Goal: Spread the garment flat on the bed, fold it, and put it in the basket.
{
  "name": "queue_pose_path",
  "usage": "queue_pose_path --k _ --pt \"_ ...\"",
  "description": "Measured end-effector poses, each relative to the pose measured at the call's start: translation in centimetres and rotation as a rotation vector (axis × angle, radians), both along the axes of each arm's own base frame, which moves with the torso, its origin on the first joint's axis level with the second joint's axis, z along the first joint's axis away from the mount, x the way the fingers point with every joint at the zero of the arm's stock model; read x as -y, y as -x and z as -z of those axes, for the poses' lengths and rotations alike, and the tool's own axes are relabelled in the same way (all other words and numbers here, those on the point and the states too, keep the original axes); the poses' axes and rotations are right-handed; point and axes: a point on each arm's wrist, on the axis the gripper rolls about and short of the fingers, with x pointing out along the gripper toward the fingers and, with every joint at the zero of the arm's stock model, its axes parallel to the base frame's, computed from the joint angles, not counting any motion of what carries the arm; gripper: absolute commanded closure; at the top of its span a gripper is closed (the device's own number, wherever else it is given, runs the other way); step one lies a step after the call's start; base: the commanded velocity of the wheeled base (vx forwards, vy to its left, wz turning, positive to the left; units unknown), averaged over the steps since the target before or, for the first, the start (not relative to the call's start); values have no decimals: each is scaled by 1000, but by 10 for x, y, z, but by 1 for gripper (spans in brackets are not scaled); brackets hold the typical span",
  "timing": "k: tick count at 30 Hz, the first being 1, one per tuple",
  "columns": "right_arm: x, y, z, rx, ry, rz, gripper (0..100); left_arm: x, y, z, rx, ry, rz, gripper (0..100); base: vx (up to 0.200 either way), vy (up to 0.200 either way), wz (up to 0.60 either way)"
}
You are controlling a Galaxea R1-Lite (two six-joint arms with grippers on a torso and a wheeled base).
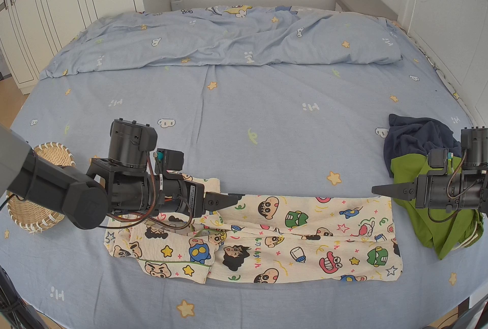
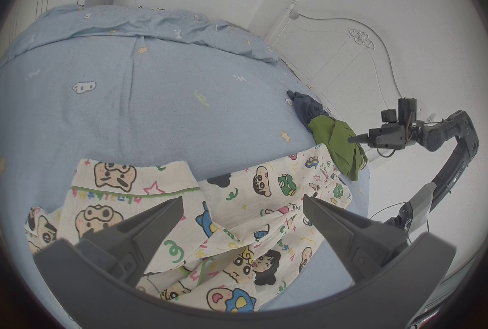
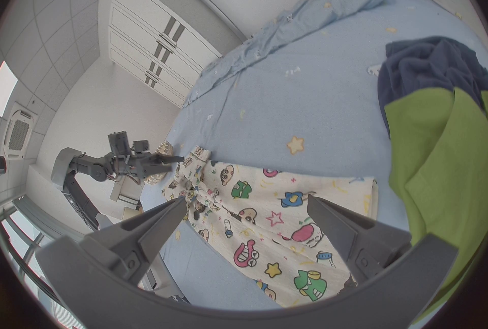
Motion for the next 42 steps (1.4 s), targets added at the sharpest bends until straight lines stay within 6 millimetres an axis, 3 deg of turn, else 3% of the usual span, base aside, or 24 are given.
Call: queue_pose_path --k 8,14,29,42 --pt "0 16 -17 48 -3 -8 0 32 -4 15 -2 -5 77 0 0 0 0" --pt "0 24 -25 84 -6 -9 0 44 -4 26 -14 -21 107 0 0 0 0" --pt "2 28 -28 102 -7 -4 0 47 -6 47 27 -186 34 0 0 0 0" --pt "2 28 -28 102 -7 -3 0 48 29 39 -12 -221 94 0 0 0 0"
